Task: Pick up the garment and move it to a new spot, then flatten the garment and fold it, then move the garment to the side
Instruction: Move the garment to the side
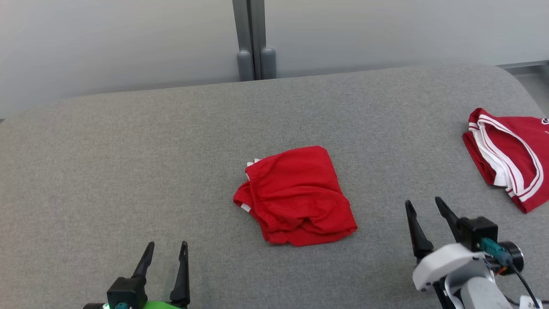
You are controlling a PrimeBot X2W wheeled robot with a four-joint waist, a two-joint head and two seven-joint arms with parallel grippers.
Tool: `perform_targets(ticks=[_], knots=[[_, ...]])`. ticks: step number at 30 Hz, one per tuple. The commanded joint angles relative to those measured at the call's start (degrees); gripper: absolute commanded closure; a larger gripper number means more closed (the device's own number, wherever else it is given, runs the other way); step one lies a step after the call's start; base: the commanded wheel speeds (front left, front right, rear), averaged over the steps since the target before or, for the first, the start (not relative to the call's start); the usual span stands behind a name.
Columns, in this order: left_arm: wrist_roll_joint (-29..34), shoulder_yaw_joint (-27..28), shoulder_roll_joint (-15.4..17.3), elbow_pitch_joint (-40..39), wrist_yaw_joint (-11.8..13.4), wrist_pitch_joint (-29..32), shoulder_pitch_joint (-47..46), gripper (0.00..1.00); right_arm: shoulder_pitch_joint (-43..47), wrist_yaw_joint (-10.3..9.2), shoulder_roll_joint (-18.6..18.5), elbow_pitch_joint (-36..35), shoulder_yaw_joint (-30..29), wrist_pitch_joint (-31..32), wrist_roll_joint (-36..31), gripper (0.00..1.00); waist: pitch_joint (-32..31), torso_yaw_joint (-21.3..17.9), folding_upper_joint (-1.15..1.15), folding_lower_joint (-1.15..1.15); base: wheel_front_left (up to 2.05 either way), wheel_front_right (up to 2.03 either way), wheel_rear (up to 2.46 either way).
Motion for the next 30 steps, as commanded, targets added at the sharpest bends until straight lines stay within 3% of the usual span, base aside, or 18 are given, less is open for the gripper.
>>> perform_targets(ticks=[1,4,9,17,22,23,24,30], knots=[[-0.30,-0.47,0.16,-0.10,-0.30,0.05,-1.46,0.00,-2.53,-0.10,-0.19,-0.05,1.44,-0.22,0.80,0.00,1.36,1.15,0.00,0.00,0.00,0.00,0.00],[-1.20,-1.47,0.51,0.00,-0.30,0.05,-2.62,0.00,-6.87,-0.10,-0.18,2.30,5.71,-0.22,2.69,0.00,3.01,2.76,0.00,0.00,0.00,0.00,0.00],[-3.32,-3.80,0.83,-0.49,-0.30,0.04,-5.15,0.00,-16.74,-0.10,-0.26,12.27,11.93,-0.15,4.33,0.00,6.05,6.81,0.00,0.00,0.00,0.00,0.00],[-5.65,-6.26,2.04,-0.30,-0.30,0.05,-7.00,0.00,-24.14,-0.10,-0.23,29.98,12.18,0.00,3.61,0.00,8.34,11.49,0.00,0.00,0.00,0.00,0.00],[-6.21,-5.84,2.41,-0.29,-0.30,0.05,-7.04,0.00,-24.49,-0.10,-0.18,37.14,13.86,0.17,4.78,0.00,8.72,11.32,0.00,0.00,0.00,0.00,0.00],[-6.18,-5.72,2.61,-0.39,-0.30,0.05,-6.85,0.00,-24.65,-0.10,-0.10,37.92,14.59,0.43,4.99,0.63,8.75,10.81,0.00,0.00,0.00,0.00,0.00],[-6.17,-5.58,2.69,-0.43,-0.30,0.05,-6.81,0.00,-24.92,-0.10,-0.04,38.03,14.77,0.44,5.13,1.00,8.76,10.37,0.00,0.00,0.00,0.00,0.00],[-6.32,-4.67,2.49,-1.49,-0.30,0.05,-7.27,0.00,-24.67,-0.18,-0.68,33.73,9.44,0.04,2.17,1.00,8.24,5.21,0.00,0.00,0.00,0.00,0.00]])
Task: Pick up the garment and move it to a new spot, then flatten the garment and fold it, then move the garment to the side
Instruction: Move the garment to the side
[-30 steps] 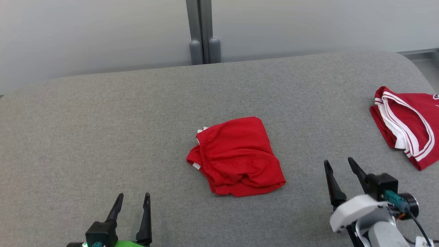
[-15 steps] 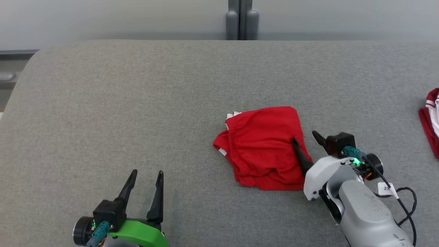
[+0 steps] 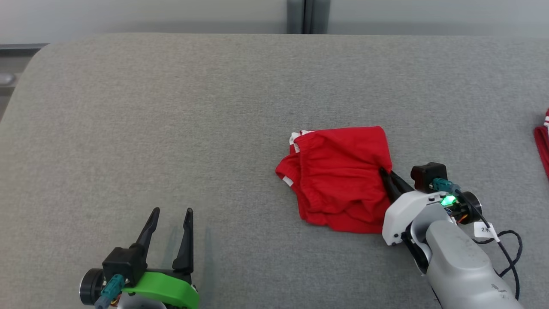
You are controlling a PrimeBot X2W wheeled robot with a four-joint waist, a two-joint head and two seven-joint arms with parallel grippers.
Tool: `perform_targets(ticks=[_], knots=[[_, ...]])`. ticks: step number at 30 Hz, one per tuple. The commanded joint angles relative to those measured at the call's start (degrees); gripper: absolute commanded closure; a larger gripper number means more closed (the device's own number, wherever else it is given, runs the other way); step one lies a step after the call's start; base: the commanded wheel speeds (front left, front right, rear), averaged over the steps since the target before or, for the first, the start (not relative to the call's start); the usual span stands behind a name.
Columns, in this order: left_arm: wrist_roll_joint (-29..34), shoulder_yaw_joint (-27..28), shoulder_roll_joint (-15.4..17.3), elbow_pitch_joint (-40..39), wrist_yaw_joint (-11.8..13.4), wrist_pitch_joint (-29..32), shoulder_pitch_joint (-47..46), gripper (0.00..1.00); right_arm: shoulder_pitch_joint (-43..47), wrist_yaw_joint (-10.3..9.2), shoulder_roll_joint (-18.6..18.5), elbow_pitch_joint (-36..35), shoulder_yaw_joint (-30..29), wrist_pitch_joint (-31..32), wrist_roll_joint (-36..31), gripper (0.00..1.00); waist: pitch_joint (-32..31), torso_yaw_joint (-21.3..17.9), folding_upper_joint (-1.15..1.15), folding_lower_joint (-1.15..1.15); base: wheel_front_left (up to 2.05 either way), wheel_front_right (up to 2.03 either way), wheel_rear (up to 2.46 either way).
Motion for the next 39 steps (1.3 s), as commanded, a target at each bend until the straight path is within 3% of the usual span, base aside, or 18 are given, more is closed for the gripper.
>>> perform_targets(ticks=[1,14,22,30,36,39], knots=[[-0.49,0.25,-0.21,-0.41,-0.29,0.05,-0.97,0.00,2.21,-0.28,-1.25,-0.59,-1.83,0.23,-1.05,1.00,-0.93,-4.27,0.00,0.00,0.00,0.00,0.00],[0.45,-4.35,1.41,-3.75,-0.29,0.05,-2.56,0.00,8.54,-0.21,-0.82,-9.52,-4.98,0.19,-1.69,1.00,0.24,-26.89,0.00,0.00,0.00,0.00,0.00],[0.69,-7.07,3.18,-4.61,-0.29,0.05,-2.13,0.00,10.48,-0.21,-0.77,-12.64,-4.18,0.19,-0.55,1.00,1.88,-36.62,0.00,0.00,0.00,0.00,0.00],[1.32,-7.09,4.69,-5.59,-0.29,0.05,-0.39,0.00,6.45,-0.21,-0.73,-15.10,-1.63,0.18,-4.38,1.00,3.74,-38.60,0.00,0.00,0.00,0.00,0.00],[0.72,-8.26,7.19,-6.55,-0.29,0.05,-1.57,0.00,-2.70,-0.21,-0.75,-15.66,-2.75,0.18,-12.30,1.00,7.34,-35.81,0.00,0.00,0.00,0.00,0.00],[0.12,-8.18,8.66,-7.05,-0.29,0.05,-2.42,0.00,-8.95,-0.21,-0.80,-15.29,-6.33,1.14,-17.89,1.00,9.57,-33.67,0.00,0.00,0.00,0.00,0.00]])
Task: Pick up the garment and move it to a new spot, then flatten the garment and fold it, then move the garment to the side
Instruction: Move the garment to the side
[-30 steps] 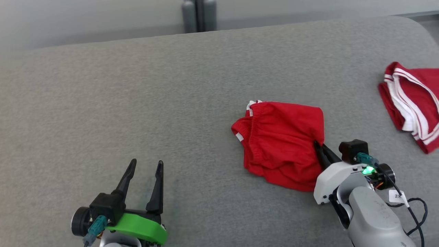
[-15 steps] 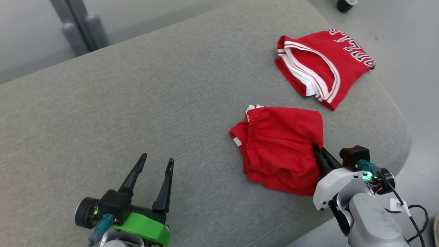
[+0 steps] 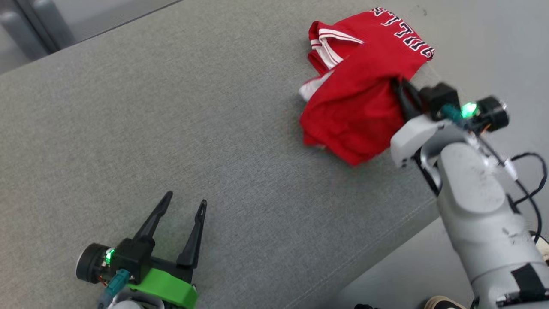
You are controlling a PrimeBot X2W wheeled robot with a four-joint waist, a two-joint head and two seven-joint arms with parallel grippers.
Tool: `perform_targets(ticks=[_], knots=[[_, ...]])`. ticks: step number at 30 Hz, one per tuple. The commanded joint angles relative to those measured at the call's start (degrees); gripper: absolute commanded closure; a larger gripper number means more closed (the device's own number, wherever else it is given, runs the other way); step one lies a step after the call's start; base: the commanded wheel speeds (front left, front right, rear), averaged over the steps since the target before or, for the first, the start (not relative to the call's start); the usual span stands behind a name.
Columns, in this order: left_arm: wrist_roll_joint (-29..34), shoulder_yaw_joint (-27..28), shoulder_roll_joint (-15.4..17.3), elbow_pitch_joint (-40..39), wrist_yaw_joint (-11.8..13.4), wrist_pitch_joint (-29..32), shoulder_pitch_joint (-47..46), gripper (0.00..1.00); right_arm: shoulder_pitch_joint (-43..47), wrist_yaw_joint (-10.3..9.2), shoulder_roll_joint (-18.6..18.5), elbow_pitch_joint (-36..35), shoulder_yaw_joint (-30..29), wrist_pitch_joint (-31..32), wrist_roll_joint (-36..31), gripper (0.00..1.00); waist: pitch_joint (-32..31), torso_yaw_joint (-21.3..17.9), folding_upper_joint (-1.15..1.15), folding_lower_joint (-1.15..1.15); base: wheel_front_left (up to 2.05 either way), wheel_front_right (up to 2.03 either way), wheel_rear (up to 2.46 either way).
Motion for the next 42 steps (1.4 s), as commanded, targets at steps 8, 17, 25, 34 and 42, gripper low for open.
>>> perform_targets(ticks=[8,17,25,34,42], knots=[[-1.87,1.00,4.72,-1.74,-0.29,0.05,-4.03,0.00,-10.95,-0.12,-0.56,-1.54,-20.52,6.02,-14.88,1.00,10.02,9.41,0.00,0.00,0.00,0.00,0.00],[-3.25,0.47,6.56,-2.16,-0.24,0.05,-6.66,0.00,-12.06,-0.12,-0.20,-10.14,-38.76,5.74,-27.82,0.00,12.95,12.09,0.00,0.00,0.00,0.00,0.00],[-3.45,3.55,4.33,-0.79,-0.11,0.09,-6.96,0.00,-13.55,-0.12,-0.24,-5.63,-34.98,-0.78,-20.95,0.00,10.01,11.82,0.00,0.00,0.00,0.00,0.00],[-2.42,8.14,0.59,1.95,-0.11,0.05,-7.04,0.00,-1.59,-0.12,-0.18,-16.17,-14.61,-0.88,-0.69,0.00,4.63,14.69,0.00,0.00,0.00,0.00,0.00],[-0.70,14.44,-3.07,4.90,-0.11,0.04,-5.02,0.00,9.87,-0.12,-0.25,-21.07,-6.24,-0.90,10.01,0.00,-0.44,19.98,0.00,0.00,0.00,0.00,0.00]])
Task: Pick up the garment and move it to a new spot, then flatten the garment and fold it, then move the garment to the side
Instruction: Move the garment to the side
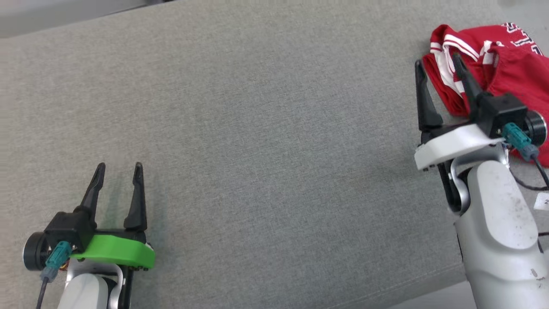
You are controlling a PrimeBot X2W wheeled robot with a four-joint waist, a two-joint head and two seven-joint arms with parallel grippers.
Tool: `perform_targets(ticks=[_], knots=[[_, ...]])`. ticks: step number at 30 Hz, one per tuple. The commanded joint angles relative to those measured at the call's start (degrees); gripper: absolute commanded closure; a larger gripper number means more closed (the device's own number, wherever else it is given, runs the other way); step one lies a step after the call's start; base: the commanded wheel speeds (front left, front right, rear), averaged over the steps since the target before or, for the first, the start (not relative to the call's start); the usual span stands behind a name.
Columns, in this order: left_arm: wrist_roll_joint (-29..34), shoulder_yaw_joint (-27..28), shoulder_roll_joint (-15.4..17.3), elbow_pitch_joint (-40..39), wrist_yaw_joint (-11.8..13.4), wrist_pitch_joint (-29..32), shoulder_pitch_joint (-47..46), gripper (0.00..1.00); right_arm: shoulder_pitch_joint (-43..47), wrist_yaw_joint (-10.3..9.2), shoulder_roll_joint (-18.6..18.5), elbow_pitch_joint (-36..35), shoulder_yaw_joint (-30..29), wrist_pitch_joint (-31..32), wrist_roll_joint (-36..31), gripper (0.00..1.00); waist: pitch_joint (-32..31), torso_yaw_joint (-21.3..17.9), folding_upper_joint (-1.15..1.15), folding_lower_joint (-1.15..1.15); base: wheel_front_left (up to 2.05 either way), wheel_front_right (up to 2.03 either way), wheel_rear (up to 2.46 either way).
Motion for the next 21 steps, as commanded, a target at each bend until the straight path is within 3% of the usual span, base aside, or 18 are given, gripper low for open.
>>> perform_targets(ticks=[1,14,21], knots=[[0.84,0.80,-0.40,0.45,0.12,0.05,1.19,0.00,1.87,-0.11,-0.30,-0.54,0.31,-0.22,0.94,0.00,-3.65,3.63,0.00,0.00,0.00,0.00,0.00],[3.14,8.21,-4.91,3.01,0.12,0.05,5.21,0.00,13.96,-0.11,-0.28,-1.68,6.24,-0.23,7.15,0.00,-10.80,9.70,0.00,0.00,0.00,0.00,0.00],[2.10,10.35,-6.33,4.47,0.12,0.05,8.51,0.00,18.98,-0.11,-0.33,-0.86,7.24,-0.23,6.88,0.00,-14.87,11.27,0.00,0.00,0.00,0.00,0.00]])
